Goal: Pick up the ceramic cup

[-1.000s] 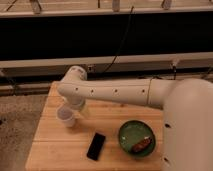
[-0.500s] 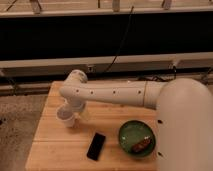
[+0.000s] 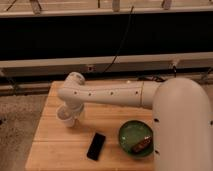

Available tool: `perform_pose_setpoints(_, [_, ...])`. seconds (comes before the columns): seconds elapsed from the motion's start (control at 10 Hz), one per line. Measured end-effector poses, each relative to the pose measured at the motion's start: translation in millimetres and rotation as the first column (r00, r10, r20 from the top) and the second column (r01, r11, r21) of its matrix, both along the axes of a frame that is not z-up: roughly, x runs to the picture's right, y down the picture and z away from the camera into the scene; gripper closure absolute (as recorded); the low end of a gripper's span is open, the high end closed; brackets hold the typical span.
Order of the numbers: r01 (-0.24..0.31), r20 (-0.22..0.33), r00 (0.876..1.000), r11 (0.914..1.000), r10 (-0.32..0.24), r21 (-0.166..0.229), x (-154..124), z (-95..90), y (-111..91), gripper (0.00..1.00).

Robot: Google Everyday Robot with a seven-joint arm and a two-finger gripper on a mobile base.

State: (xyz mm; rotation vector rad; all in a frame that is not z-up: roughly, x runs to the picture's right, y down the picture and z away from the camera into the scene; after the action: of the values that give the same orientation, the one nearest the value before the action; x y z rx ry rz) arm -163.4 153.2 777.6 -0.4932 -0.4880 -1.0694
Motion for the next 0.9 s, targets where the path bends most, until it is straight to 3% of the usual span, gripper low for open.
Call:
perform_pose_setpoints(0.4, [0.000, 0.009, 1.000, 1.0000, 0.000, 0.001, -1, 3.6, -2, 0.97])
perform_pose_setpoints(0.9, [0.008, 0.011, 1.000, 0.9999, -0.008, 0.008, 8, -3.7, -21, 1.00])
